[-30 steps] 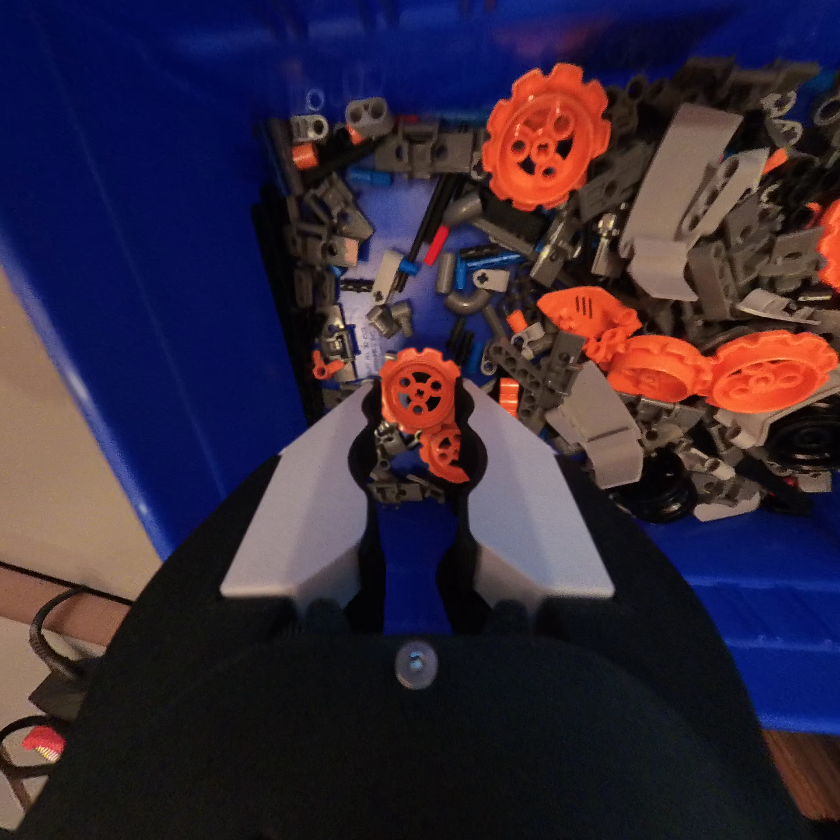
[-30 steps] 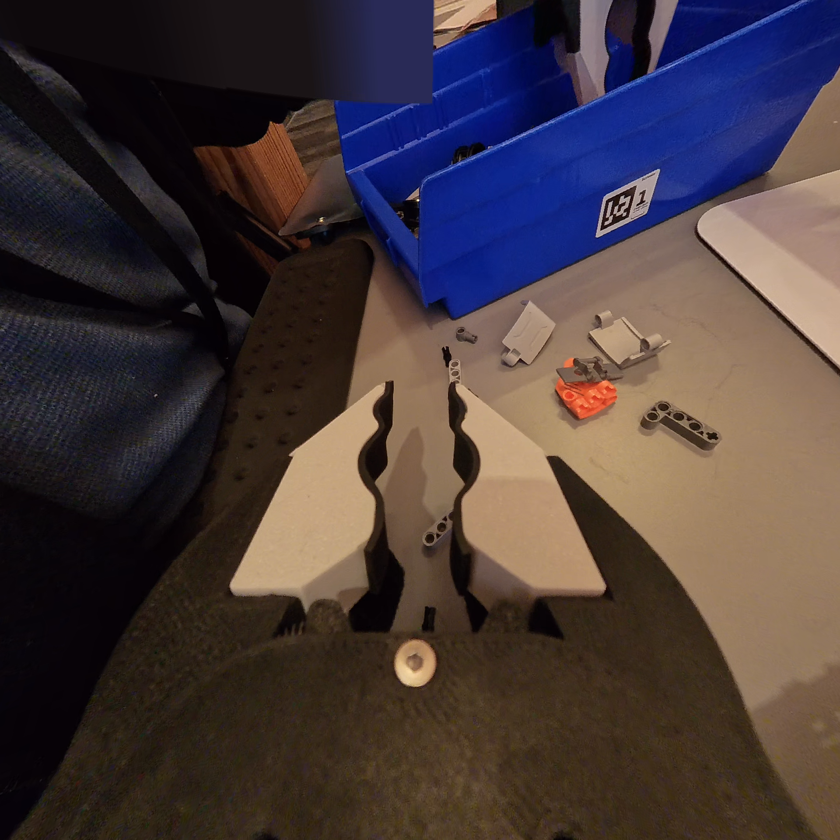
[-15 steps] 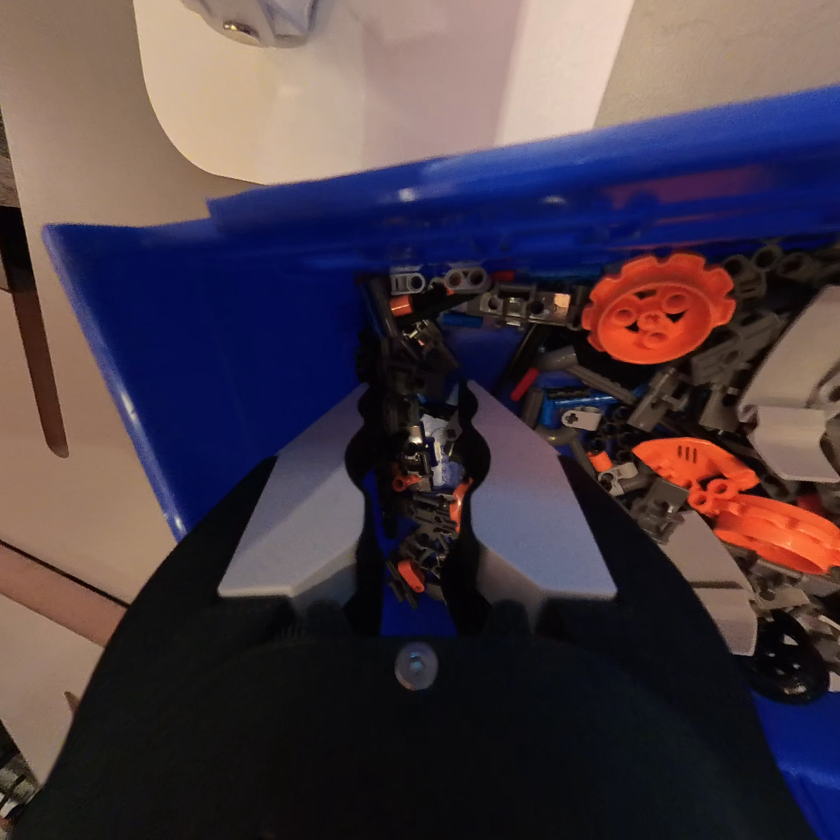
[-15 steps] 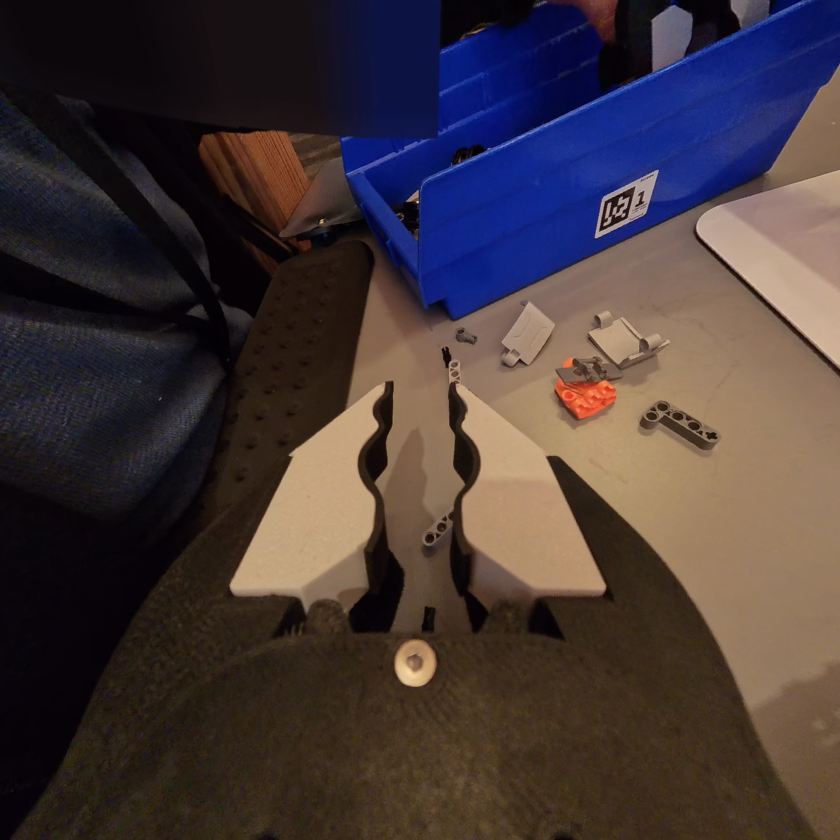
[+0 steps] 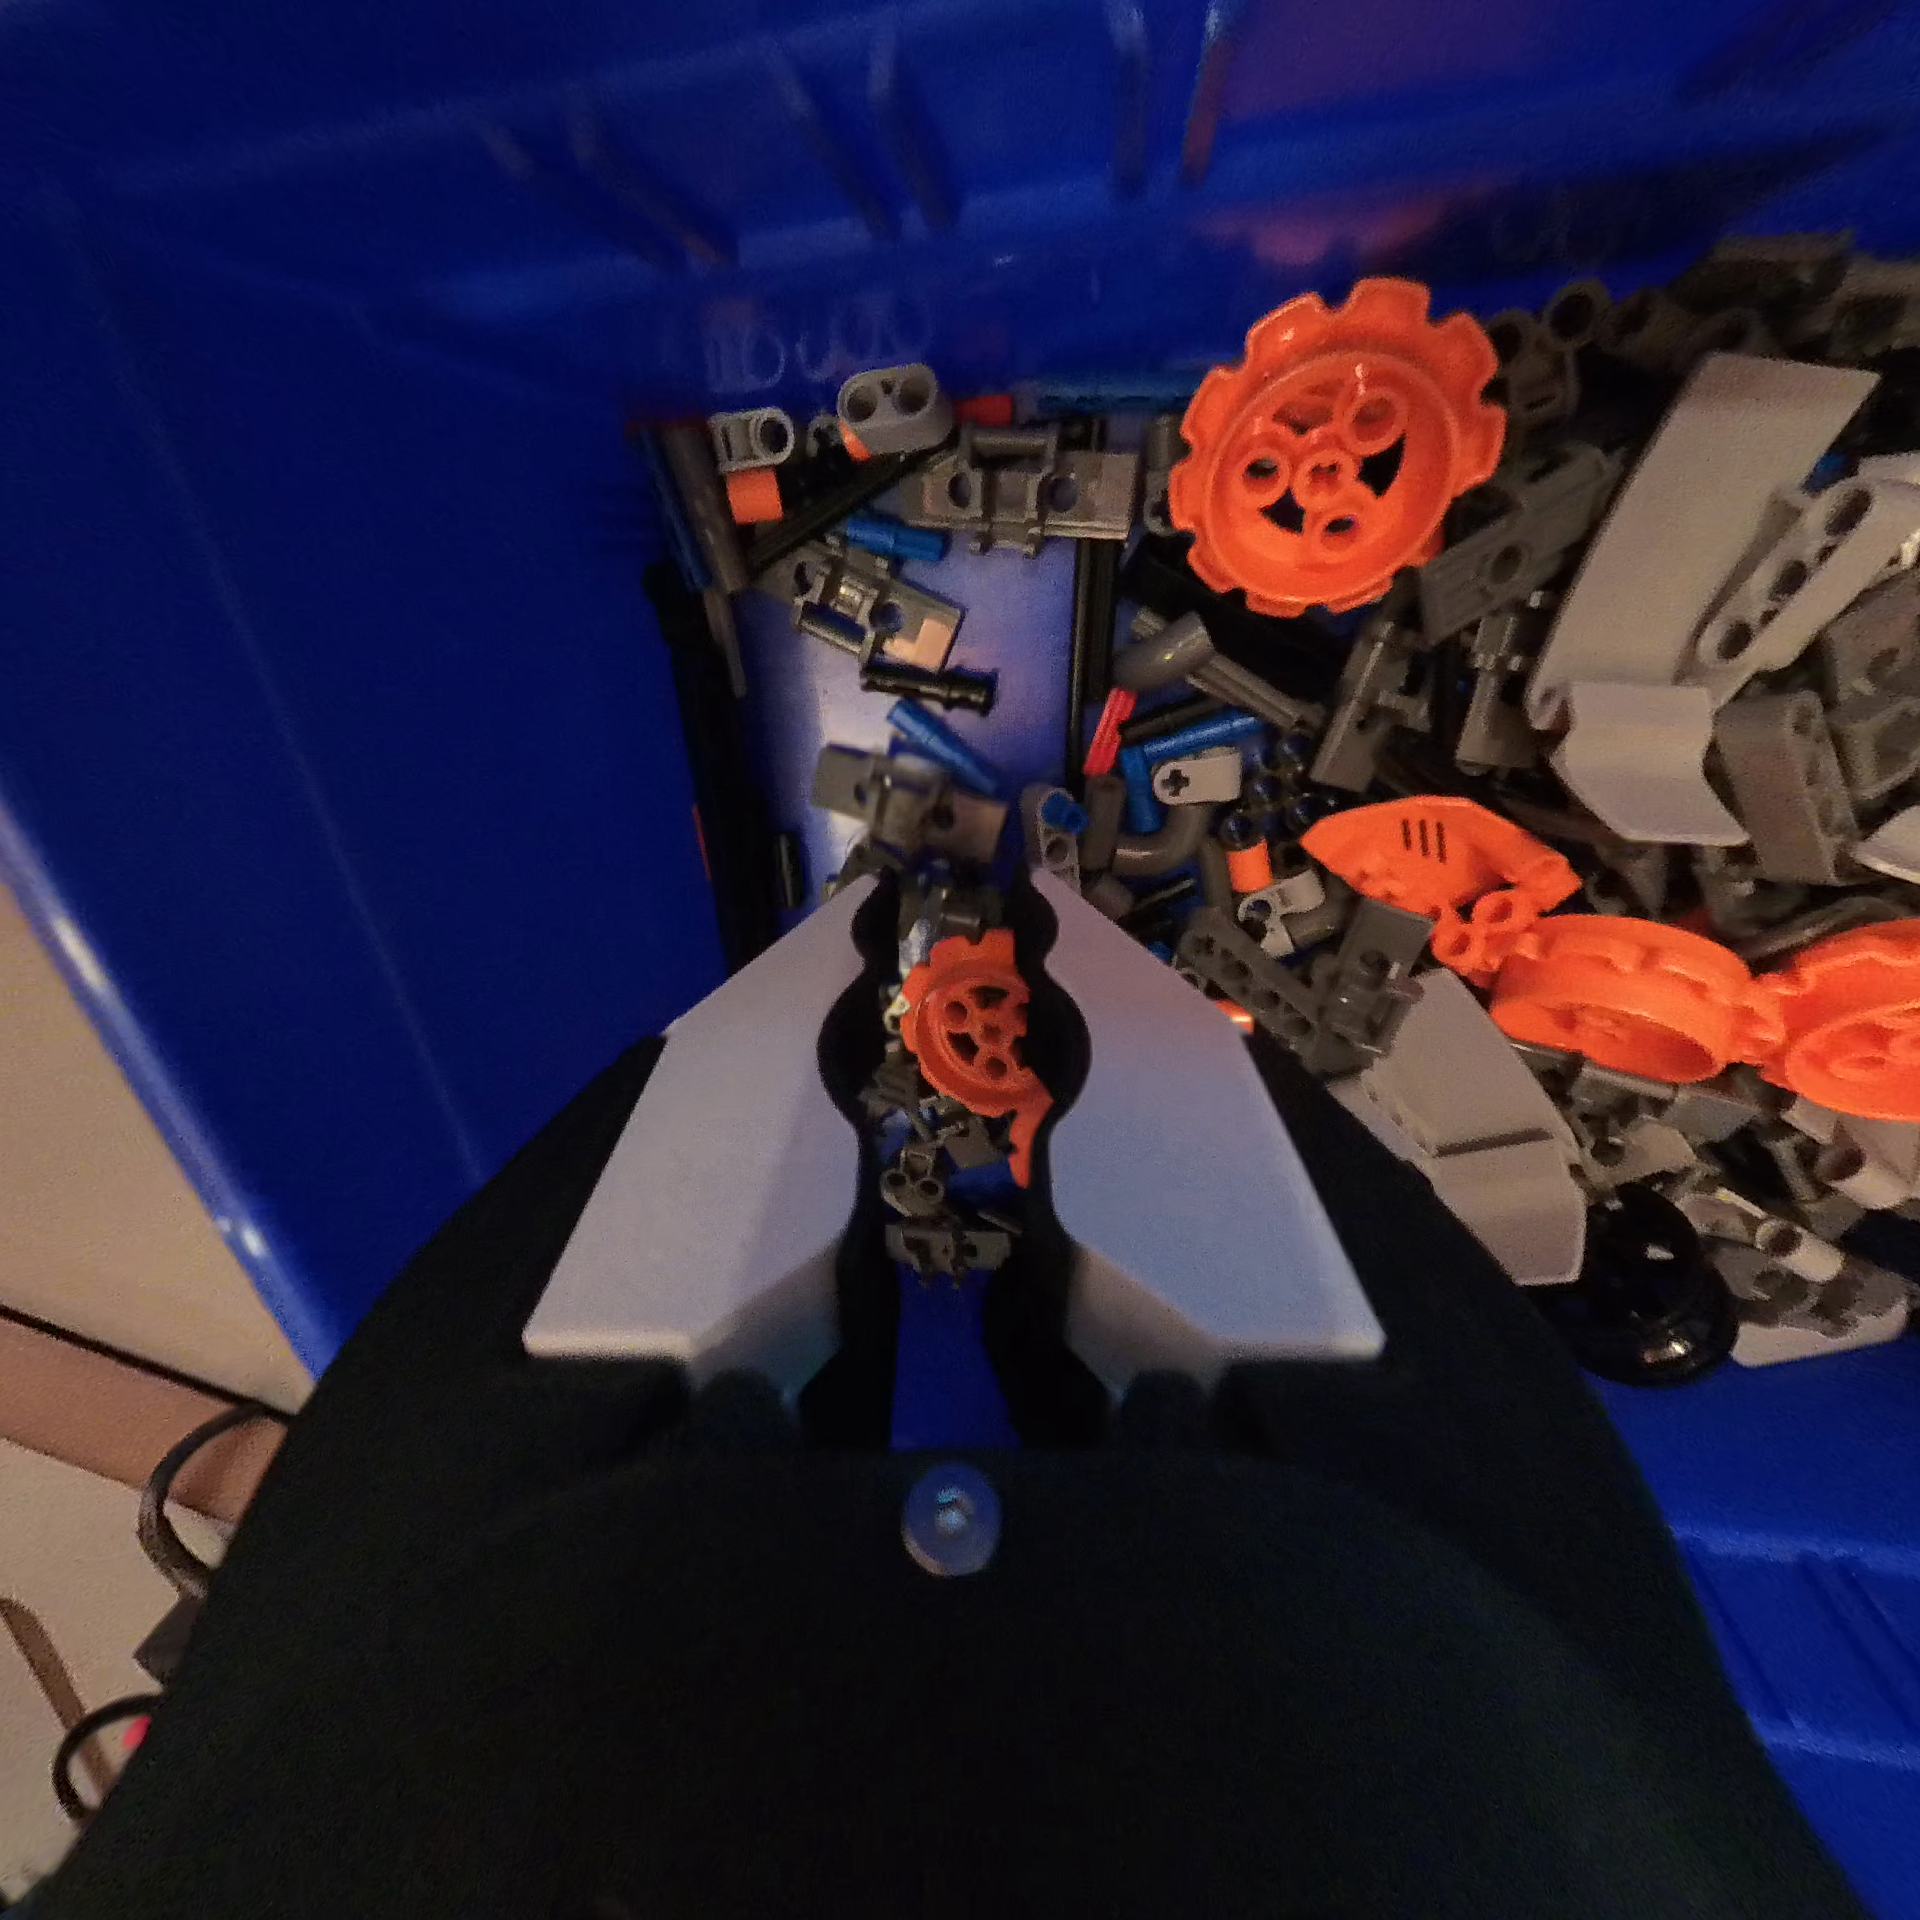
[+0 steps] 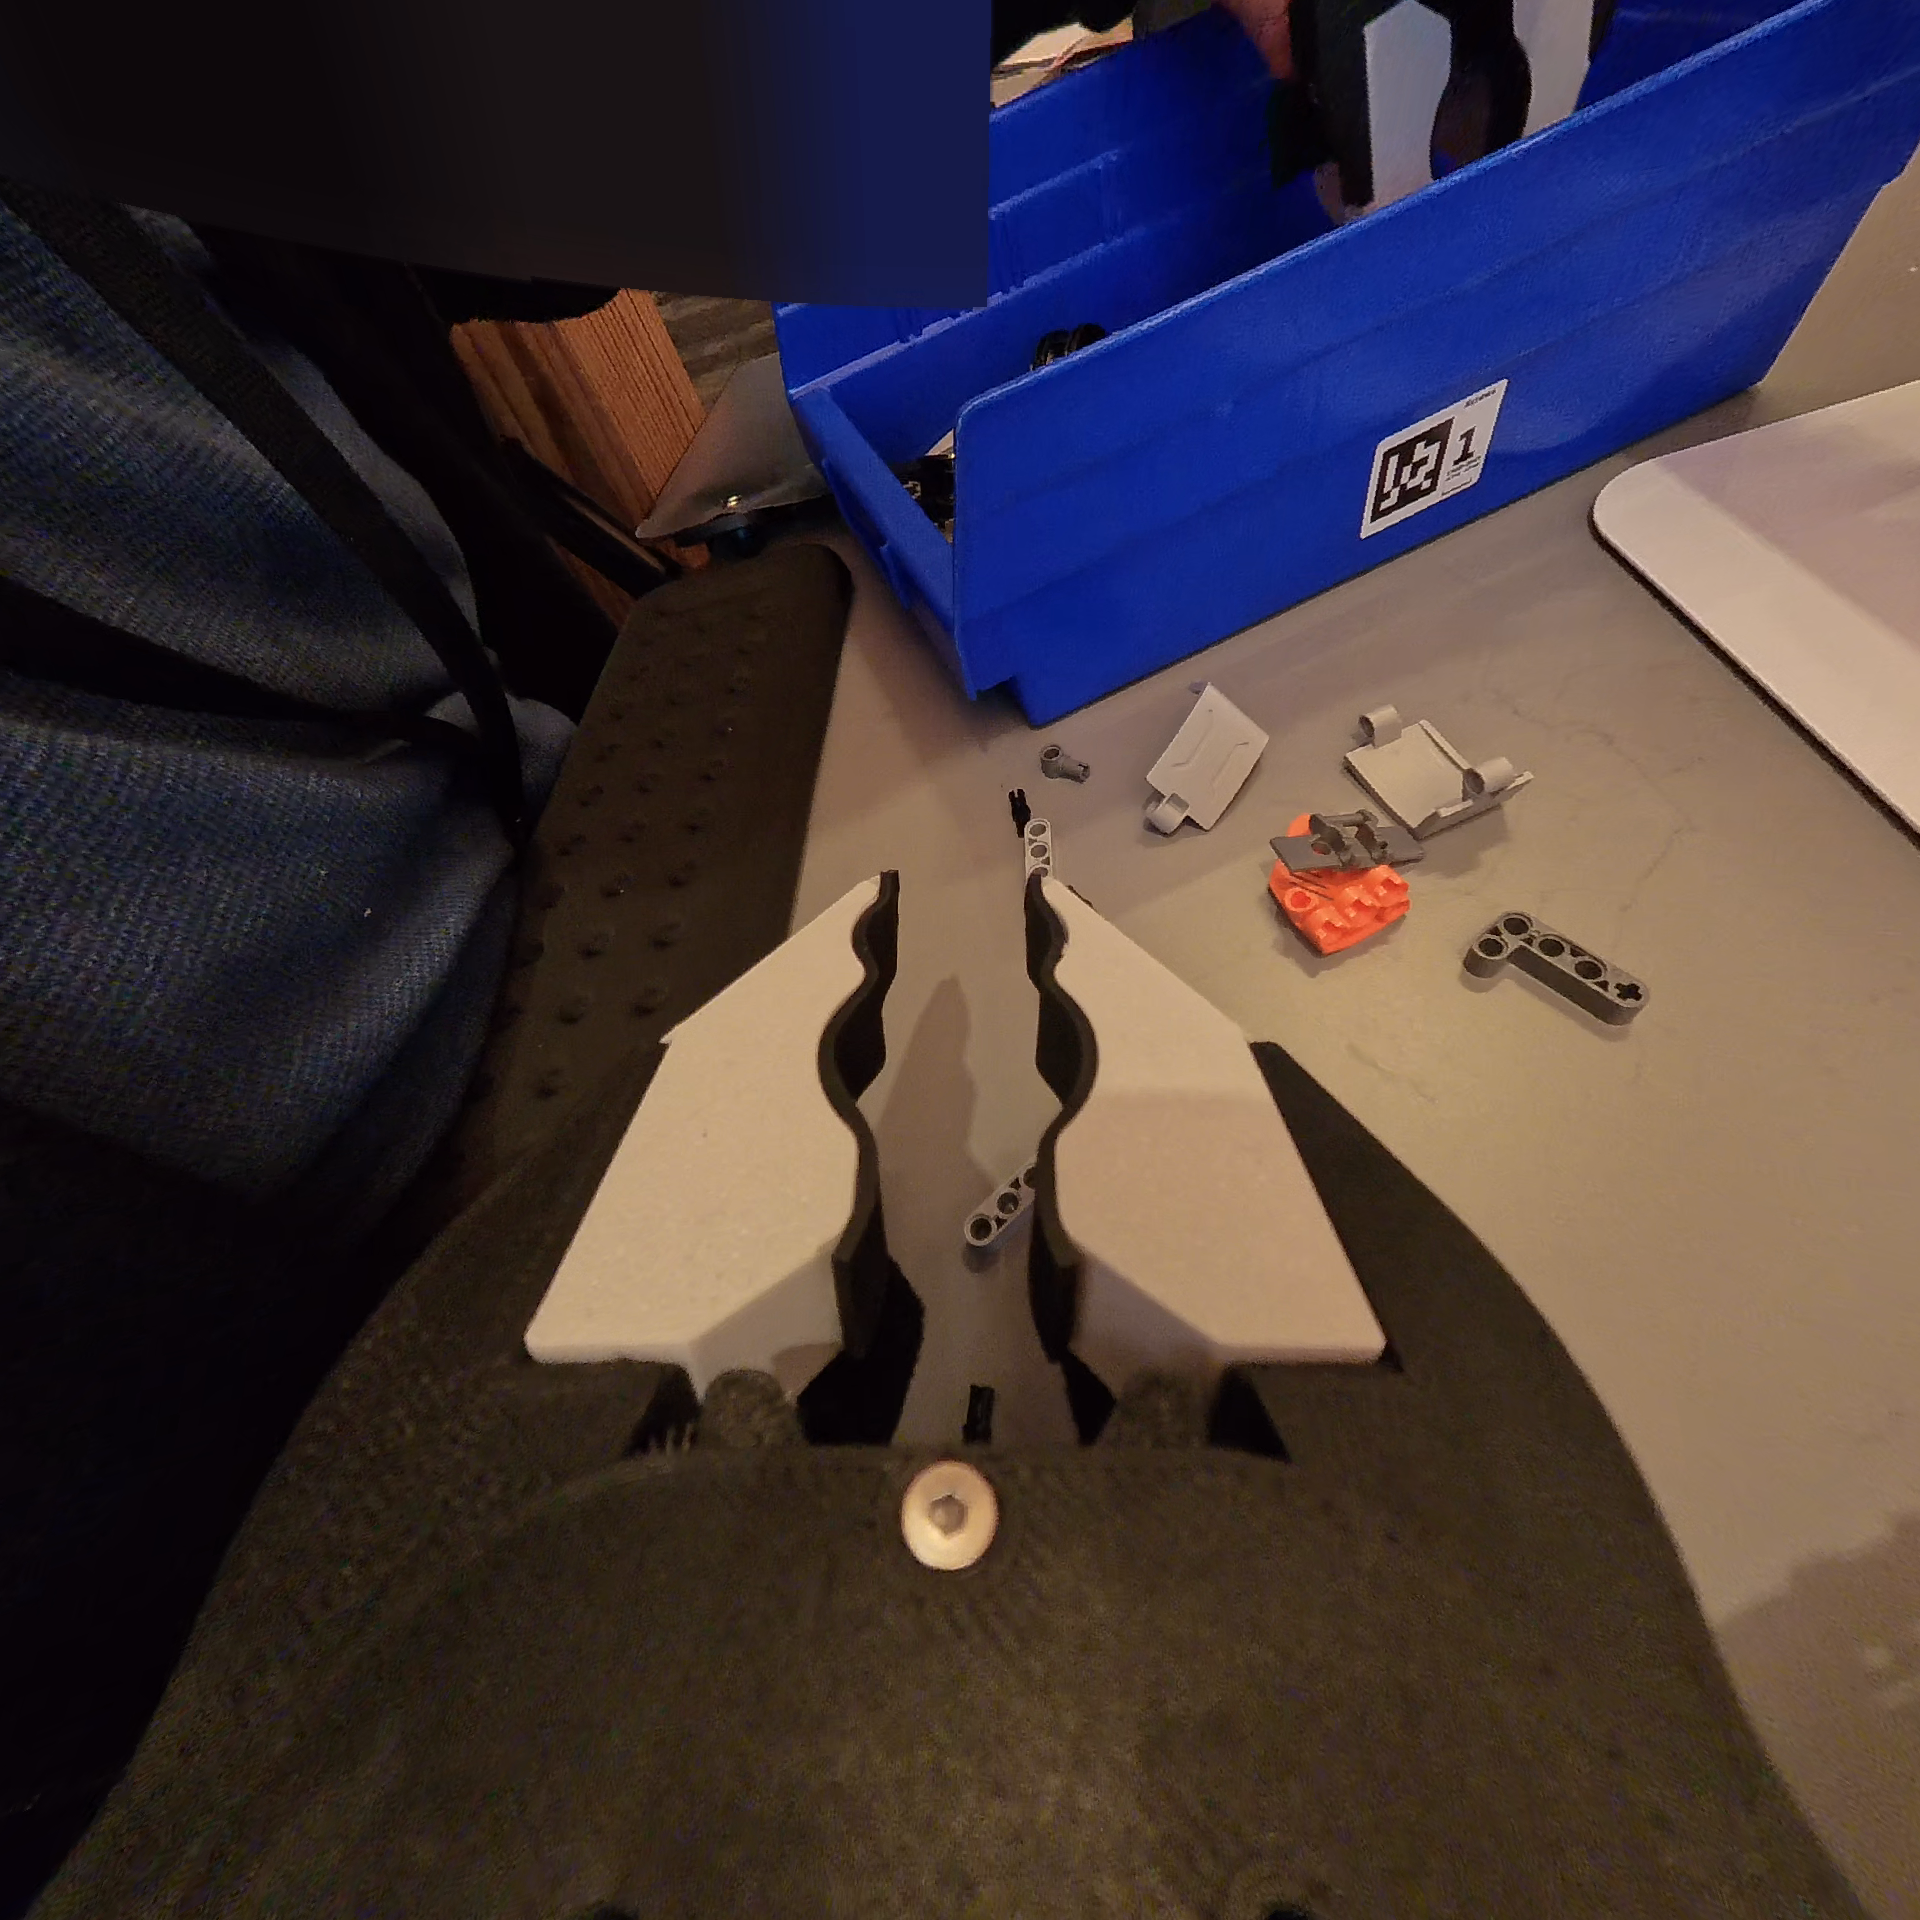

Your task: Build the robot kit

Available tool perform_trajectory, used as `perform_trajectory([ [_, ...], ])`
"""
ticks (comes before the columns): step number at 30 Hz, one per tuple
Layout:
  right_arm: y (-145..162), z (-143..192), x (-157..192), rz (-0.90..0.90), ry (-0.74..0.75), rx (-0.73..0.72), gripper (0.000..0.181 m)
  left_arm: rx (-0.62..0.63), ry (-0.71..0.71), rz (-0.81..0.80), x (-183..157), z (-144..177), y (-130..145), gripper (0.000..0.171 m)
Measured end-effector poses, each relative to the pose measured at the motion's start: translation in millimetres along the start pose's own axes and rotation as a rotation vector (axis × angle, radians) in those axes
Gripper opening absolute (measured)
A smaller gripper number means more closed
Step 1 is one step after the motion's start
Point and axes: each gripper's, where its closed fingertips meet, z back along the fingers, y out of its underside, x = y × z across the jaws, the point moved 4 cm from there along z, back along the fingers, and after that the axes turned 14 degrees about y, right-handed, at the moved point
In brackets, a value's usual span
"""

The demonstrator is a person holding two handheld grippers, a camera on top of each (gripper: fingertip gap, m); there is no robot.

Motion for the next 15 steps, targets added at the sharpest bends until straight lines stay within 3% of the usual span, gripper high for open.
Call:
perform_trajectory([
  [9,-0.1,0.2,-0.5,0.000,0.004,-0.001,0.021,-0.025,-0.025,-0.014,-0.7,12.5,-0.2,0.034],
  [15,0.4,-0.1,-1.1,-0.004,0.002,0.000,0.022,-0.072,0.072,-0.068,-22.7,9.5,-12.3,0.038],
])
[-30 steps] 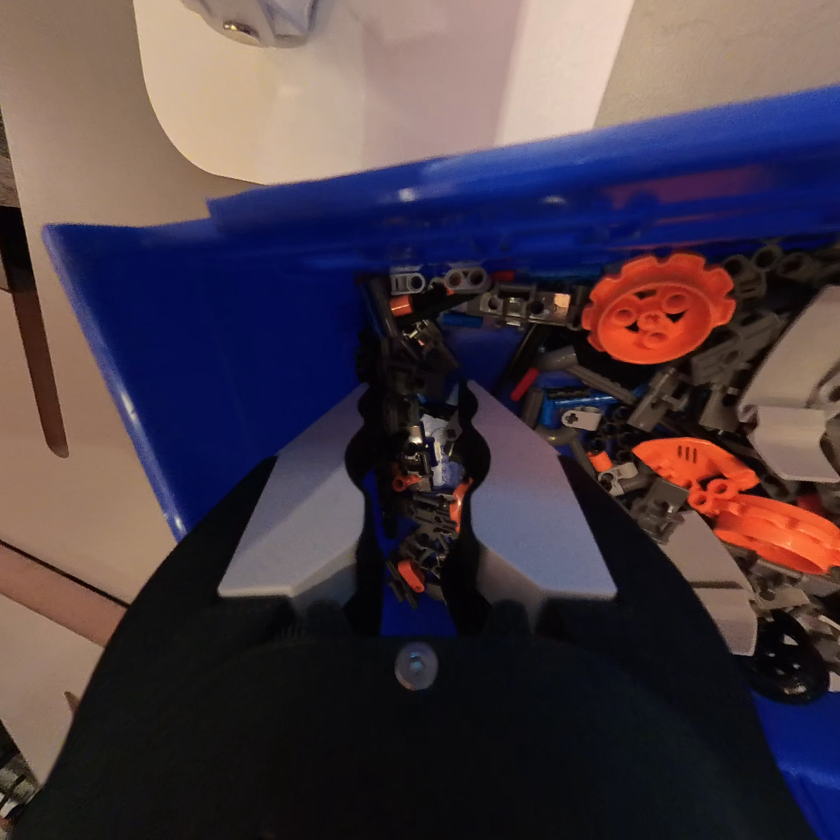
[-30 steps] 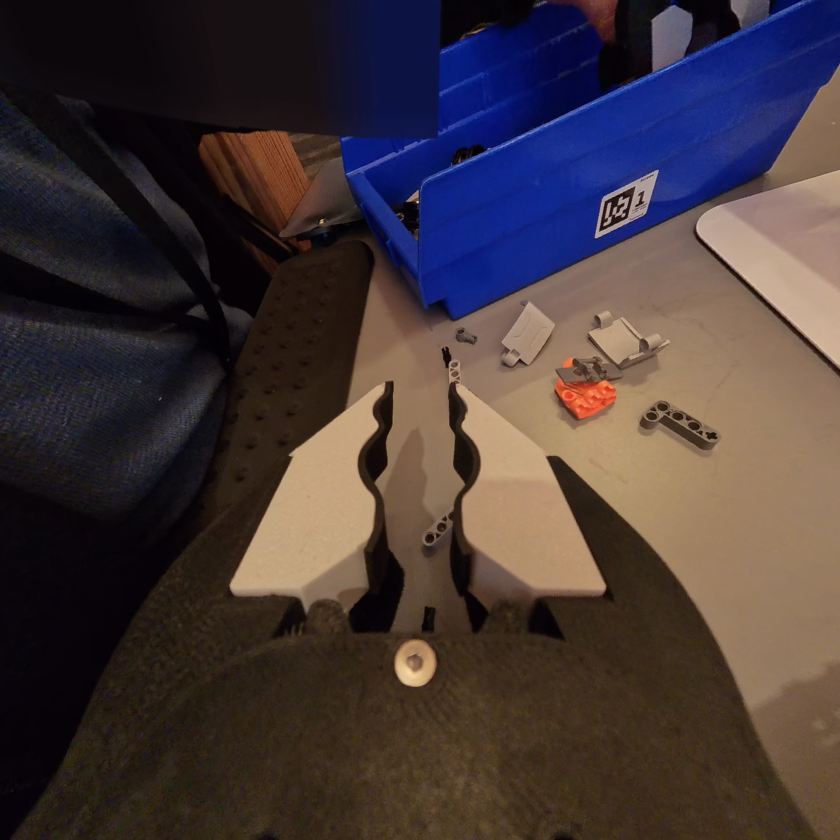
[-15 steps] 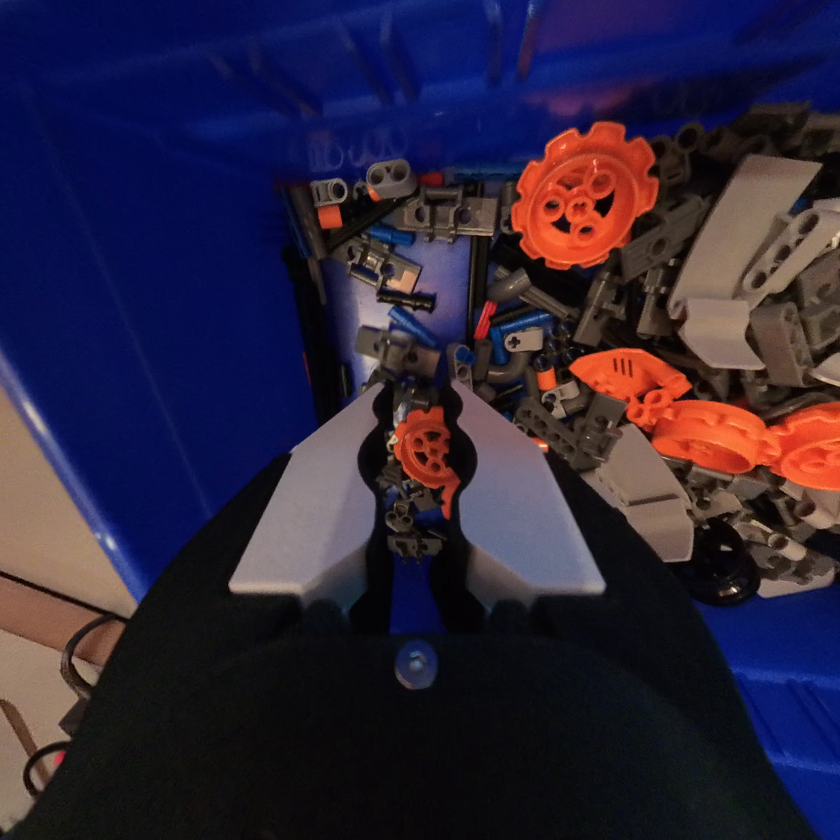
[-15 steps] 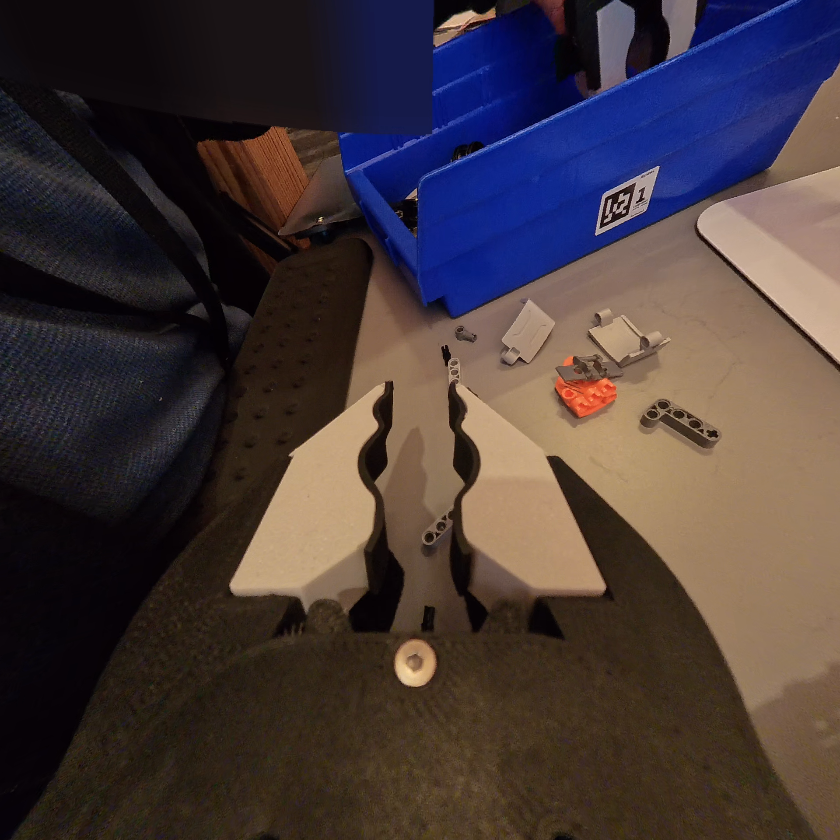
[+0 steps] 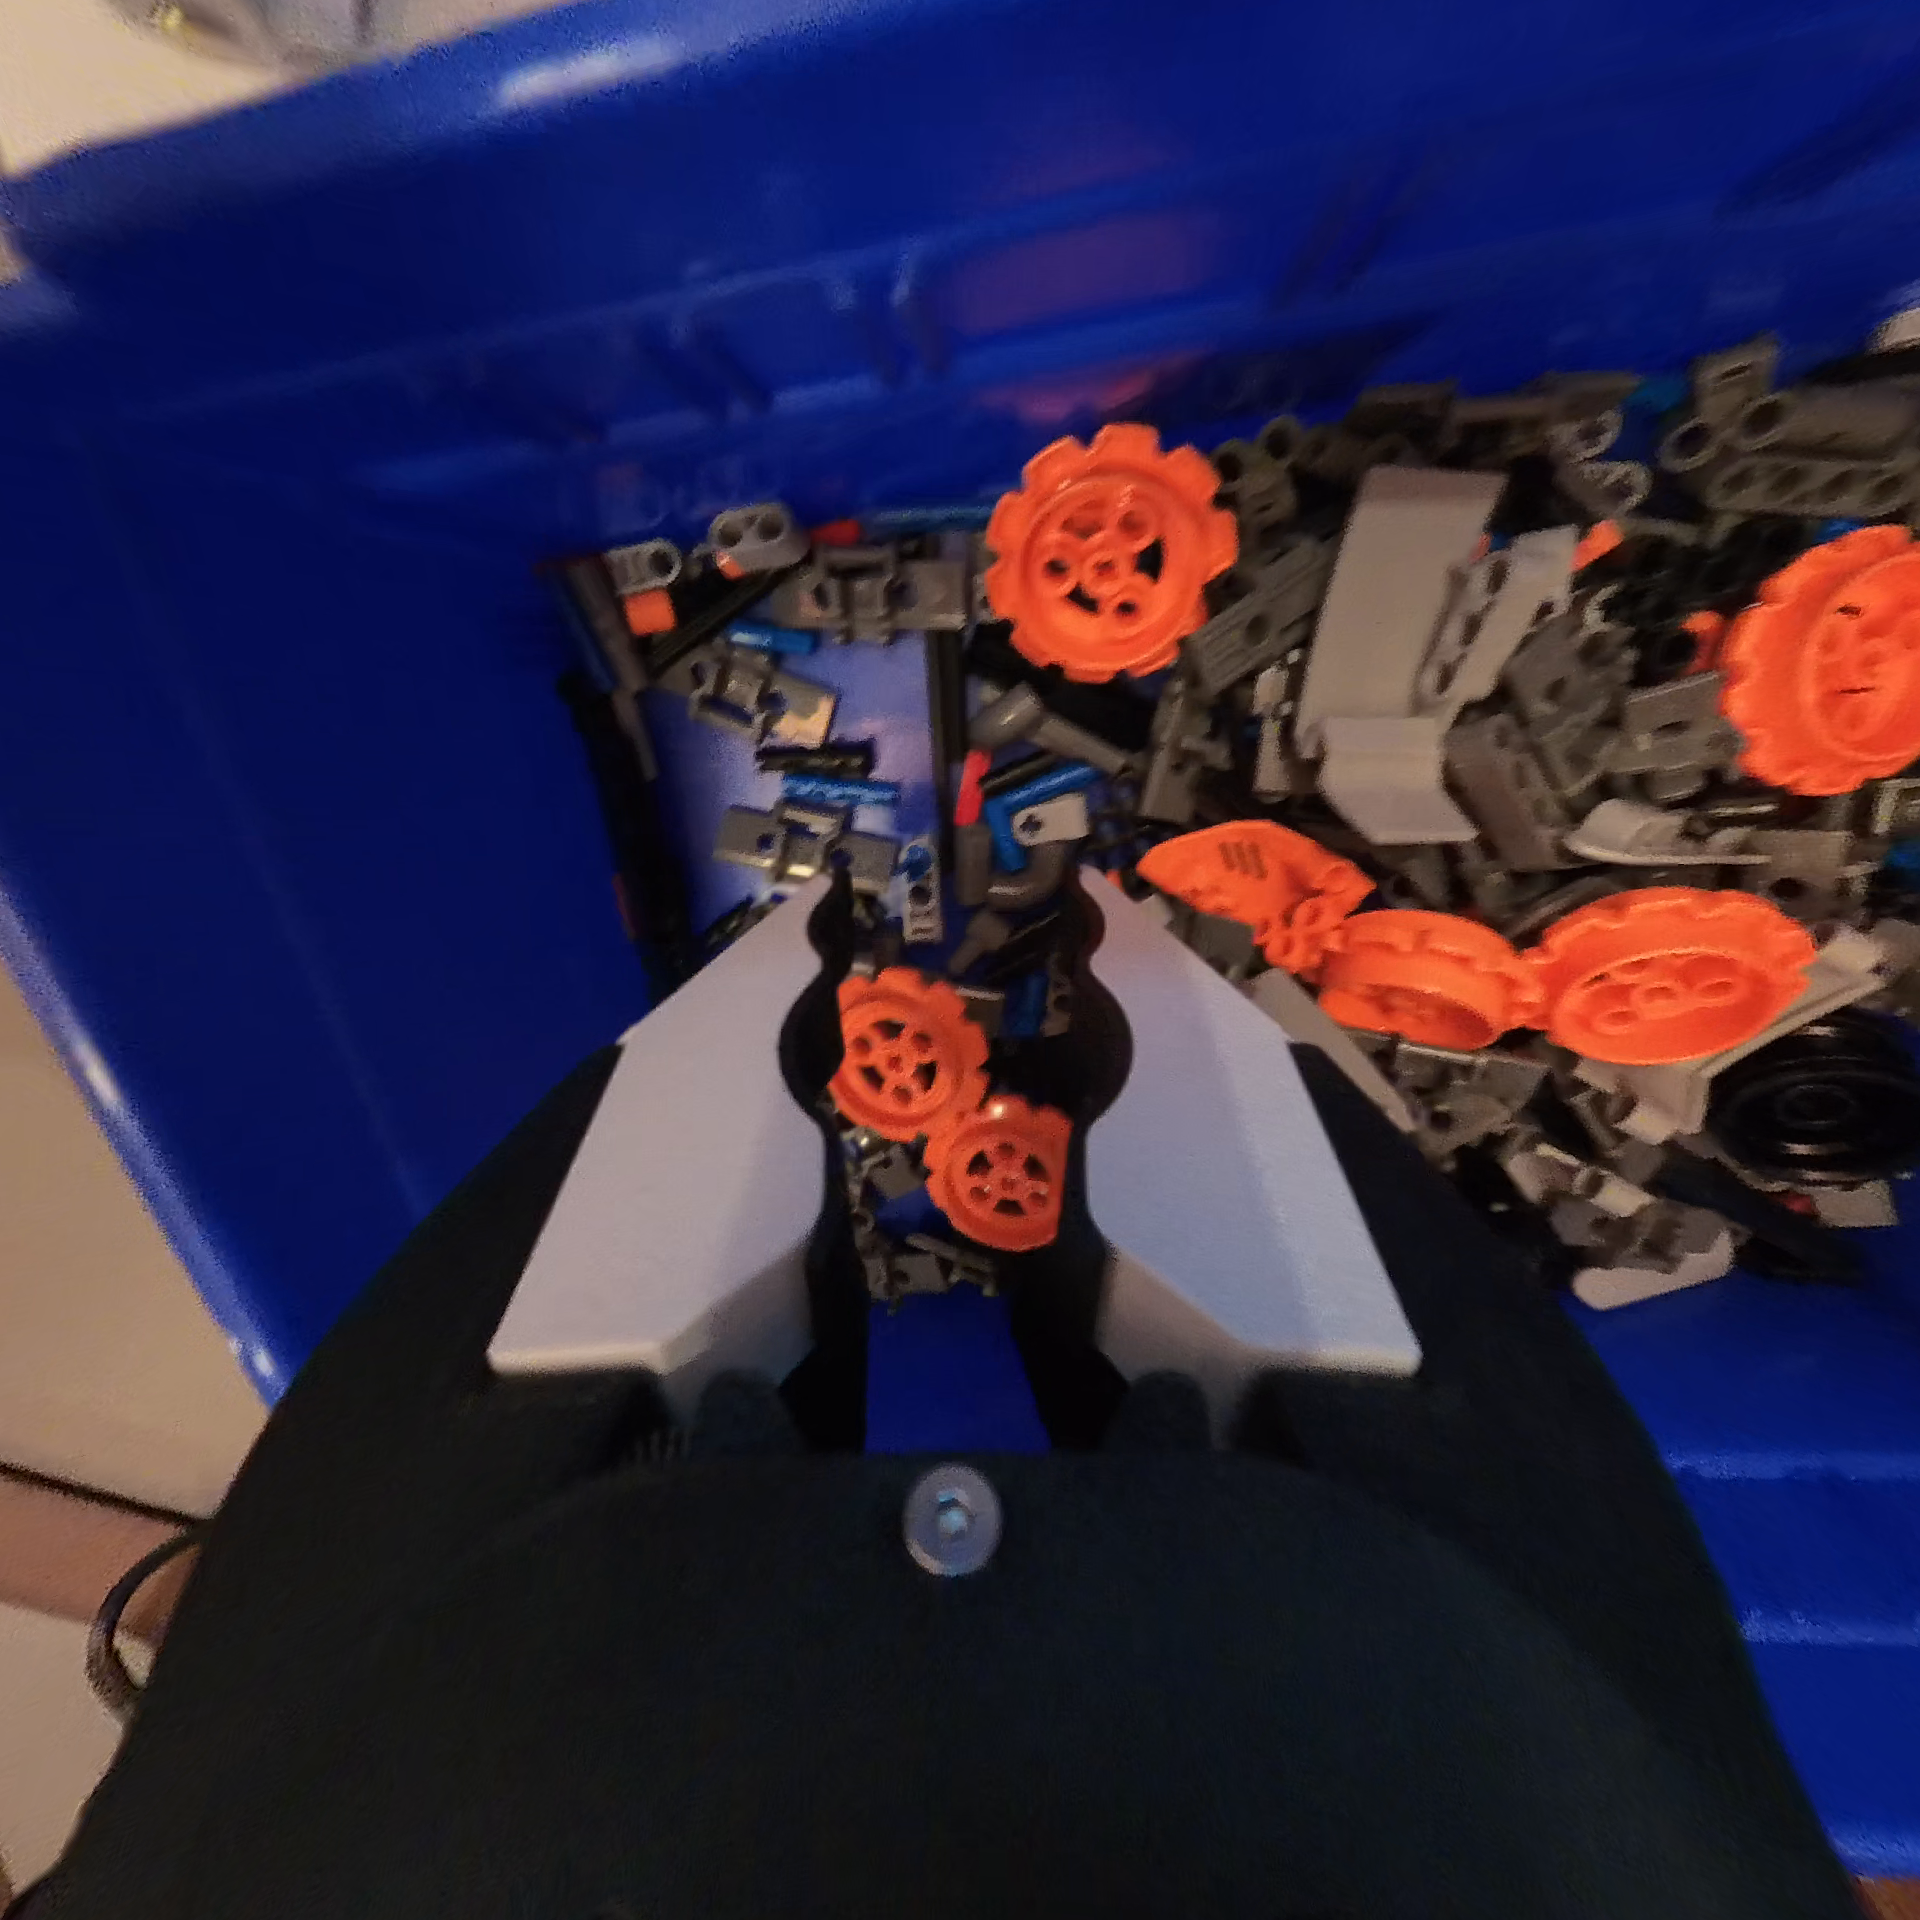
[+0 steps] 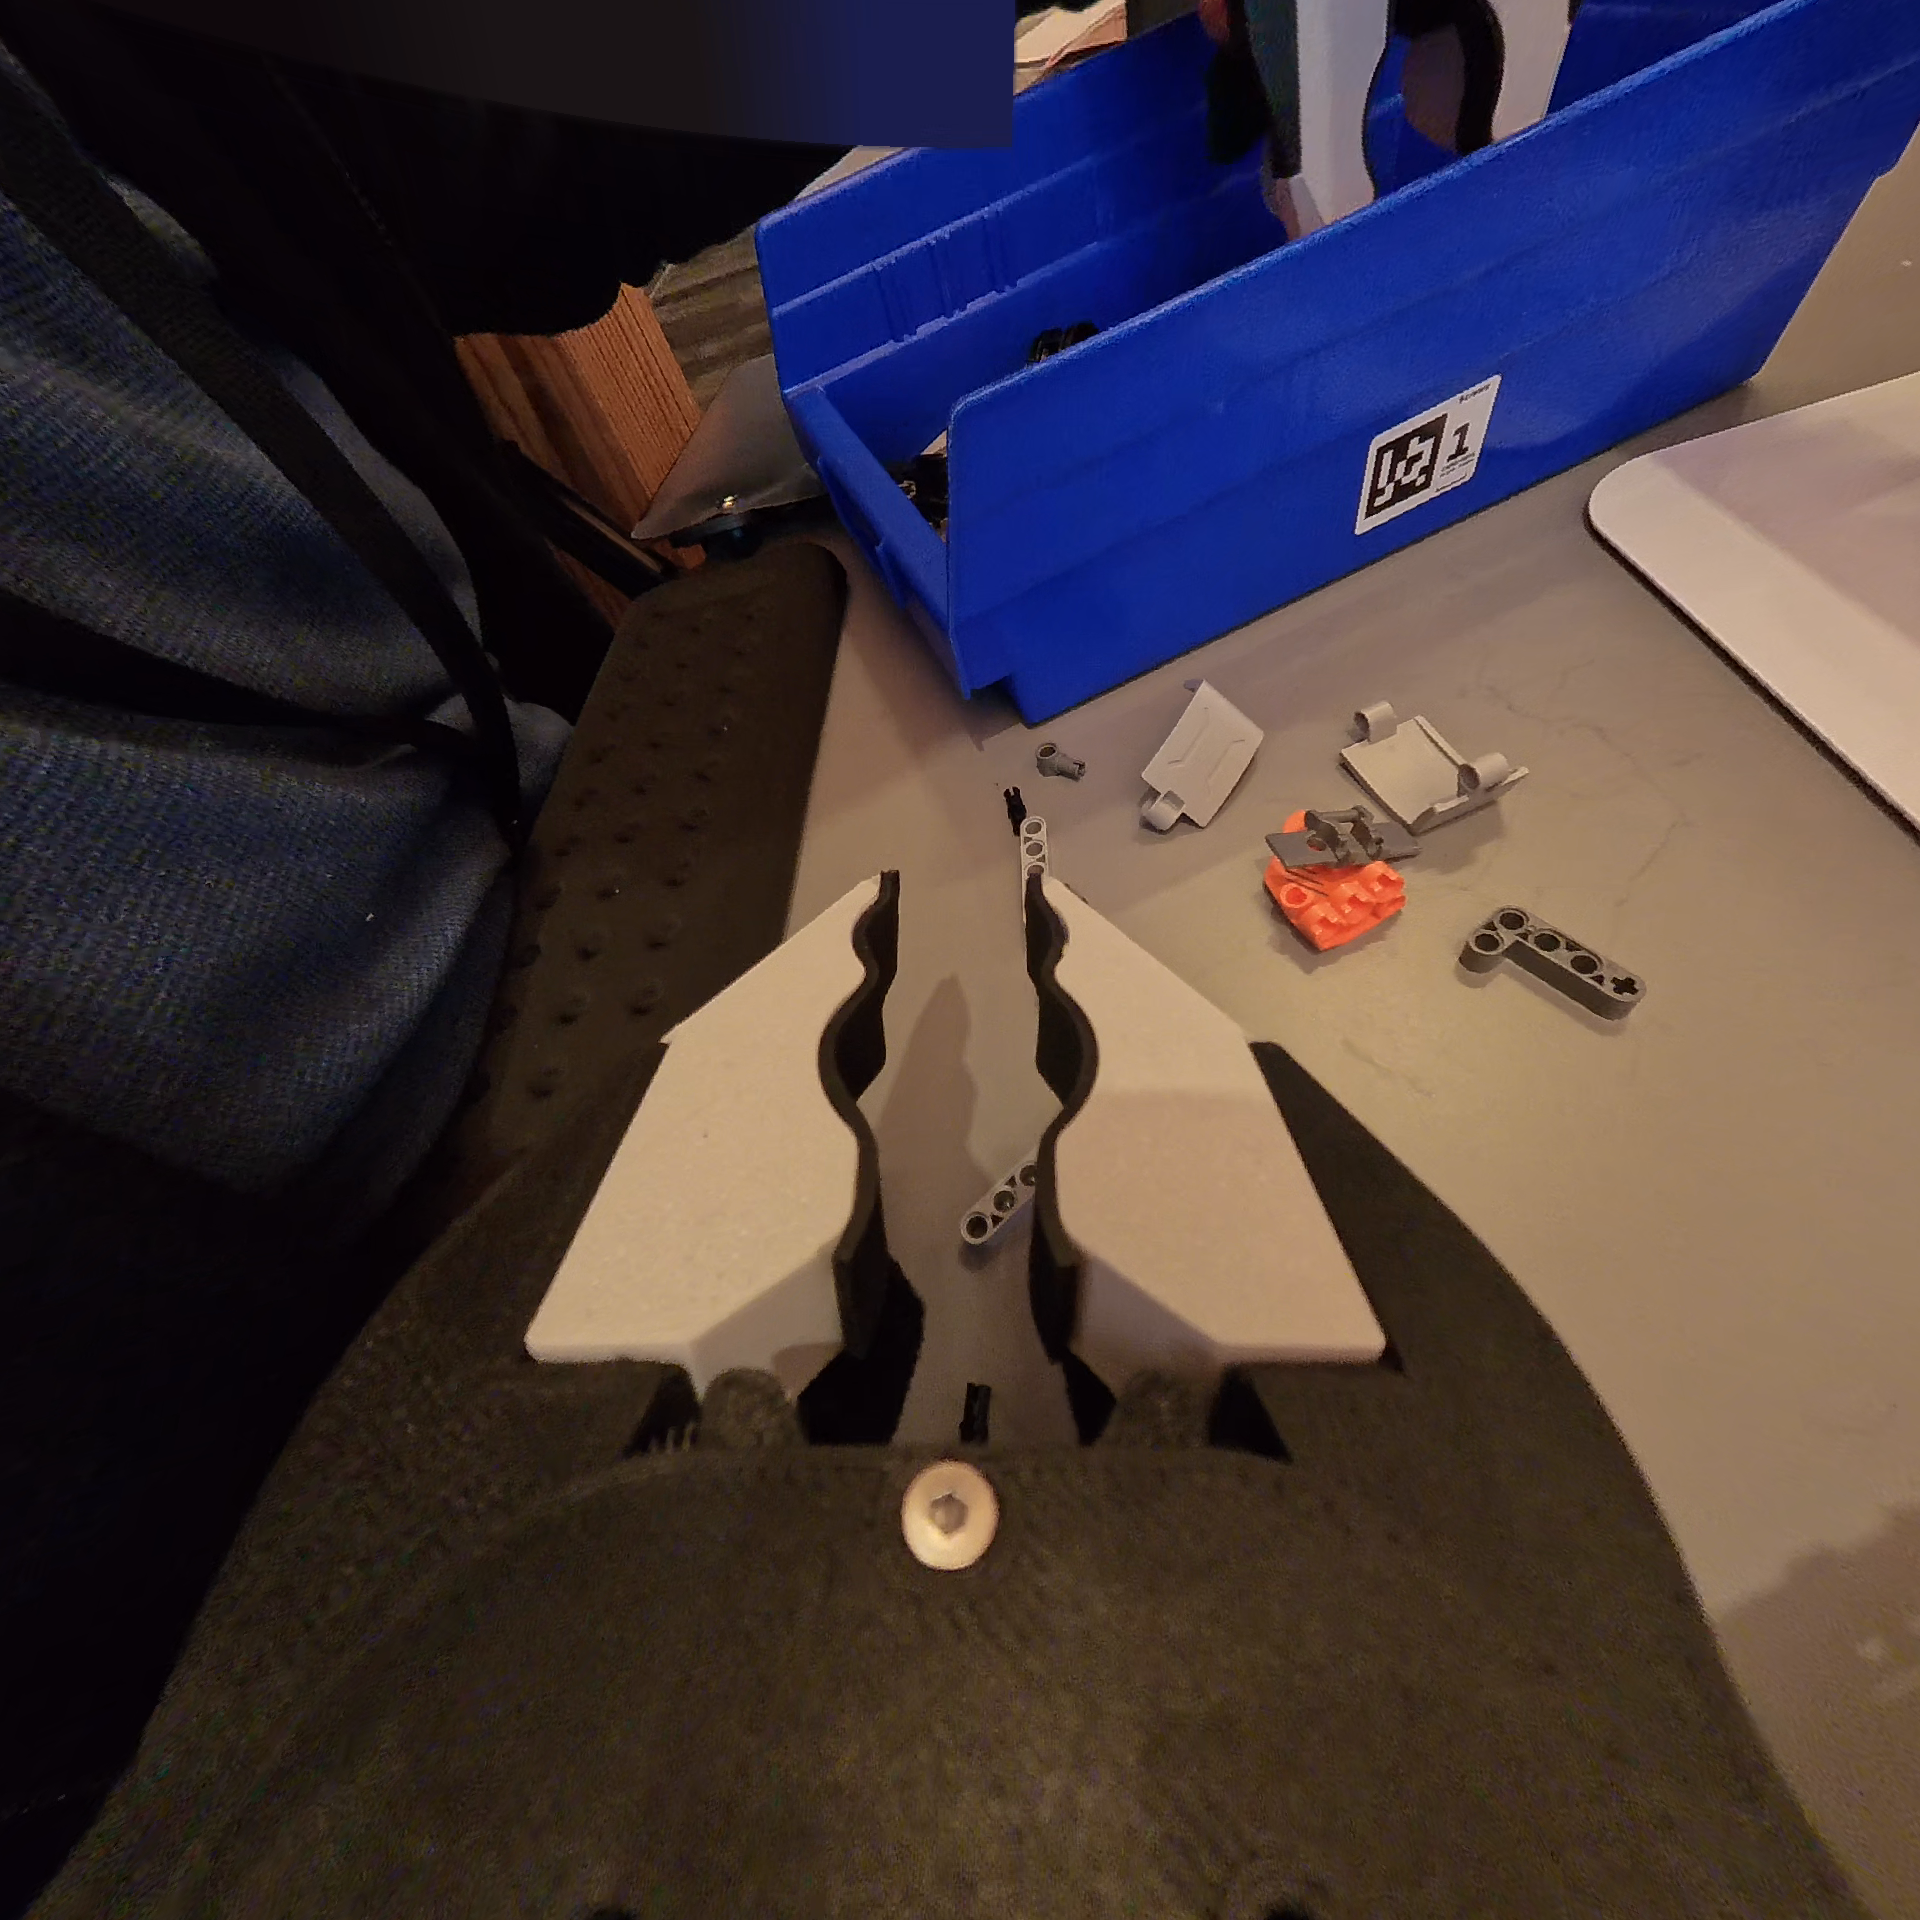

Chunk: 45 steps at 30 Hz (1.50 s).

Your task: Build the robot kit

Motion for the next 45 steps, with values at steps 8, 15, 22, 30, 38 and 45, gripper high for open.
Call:
perform_trajectory([
  [8,1.2,-0.6,-1.1,-0.003,0.004,0.005,0.022,-0.069,0.118,-0.050,-24.2,-17.6,-43.4,0.048],
  [15,0.2,0.3,-0.4,-0.001,0.002,0.000,0.022,-0.087,0.170,0.004,-23.8,-20.4,-41.0,0.044],
  [22,1.2,-0.7,-0.9,-0.002,0.003,0.006,0.022,-0.099,0.219,0.021,-29.3,-20.3,-29.0,0.039],
  [30,1.7,-1.0,-0.9,-0.003,0.003,0.008,0.022,-0.095,0.220,0.044,-32.8,-14.6,-15.2,0.039],
  [38,1.7,-1.2,-0.7,-0.002,0.004,0.009,0.022,-0.088,0.169,0.093,-27.7,3.4,4.7,0.039],
  [45,2.3,-1.7,-0.9,-0.003,0.004,0.012,0.022,-0.058,0.121,0.158,-18.7,13.2,24.2,0.039],
])
